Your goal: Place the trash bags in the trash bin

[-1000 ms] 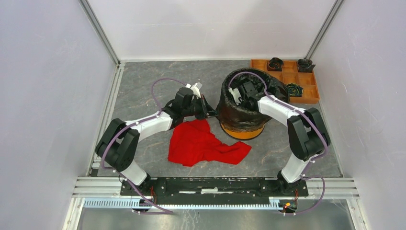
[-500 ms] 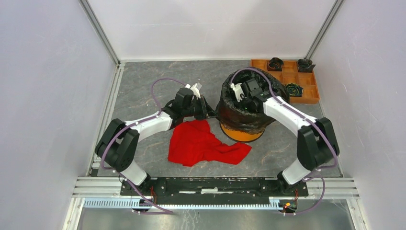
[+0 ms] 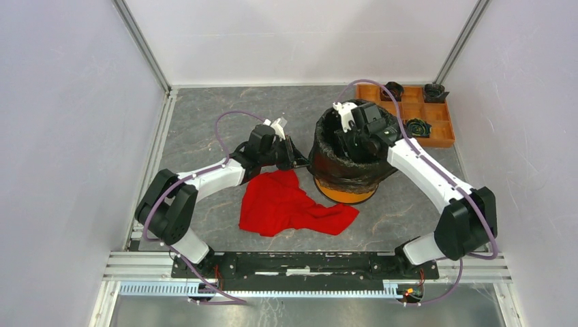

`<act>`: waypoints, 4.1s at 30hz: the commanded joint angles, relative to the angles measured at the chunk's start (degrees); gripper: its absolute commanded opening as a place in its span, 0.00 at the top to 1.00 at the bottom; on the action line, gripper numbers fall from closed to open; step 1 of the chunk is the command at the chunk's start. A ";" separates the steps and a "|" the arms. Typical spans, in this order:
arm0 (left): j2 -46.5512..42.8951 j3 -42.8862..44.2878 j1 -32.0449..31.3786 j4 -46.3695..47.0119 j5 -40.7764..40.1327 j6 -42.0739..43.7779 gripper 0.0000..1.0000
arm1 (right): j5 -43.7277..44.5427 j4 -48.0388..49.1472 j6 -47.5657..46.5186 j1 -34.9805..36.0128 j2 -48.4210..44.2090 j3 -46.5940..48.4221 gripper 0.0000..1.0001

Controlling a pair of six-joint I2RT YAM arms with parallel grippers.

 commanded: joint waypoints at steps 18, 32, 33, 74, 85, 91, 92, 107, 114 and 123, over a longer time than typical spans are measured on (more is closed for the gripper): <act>-0.39 1.08 -0.22 0.07 1.33 3.19 0.78 | 3.36 17.50 14.74 -28.21 -32.27 -8.20 0.04; -0.25 1.74 -0.26 0.16 3.13 2.72 0.78 | -34.89 47.73 31.96 -50.23 -31.51 -40.86 0.18; -0.16 1.82 -0.27 0.52 3.09 2.46 0.78 | -34.83 48.57 31.76 -49.14 -31.49 -41.48 0.18; -6.64 0.44 0.20 -5.04 -3.82 8.08 0.33 | -21.41 14.82 19.43 -33.54 -49.14 -28.79 0.11; -0.30 0.71 -0.05 1.12 0.44 3.14 0.36 | -30.14 34.80 25.01 -33.58 -43.35 -46.36 0.28; -0.38 0.99 0.02 0.49 -0.25 3.63 0.41 | -27.51 33.47 22.00 -33.57 -41.15 -48.34 0.37; -0.76 0.95 0.00 0.17 -0.50 3.89 0.42 | -24.95 30.85 20.28 -33.58 -41.63 -46.72 0.37; -3.97 1.82 1.25 -3.88 -3.24 5.38 0.37 | -3.52 21.61 18.61 -34.73 -27.49 -18.47 0.20; -4.55 1.48 1.28 -4.14 -2.96 5.23 0.39 | -7.42 24.00 19.51 -35.54 -23.41 -14.06 0.12; -6.15 4.07 5.47 -6.92 -3.88 6.75 0.41 | -13.24 24.44 16.40 -35.59 -31.68 -29.66 0.14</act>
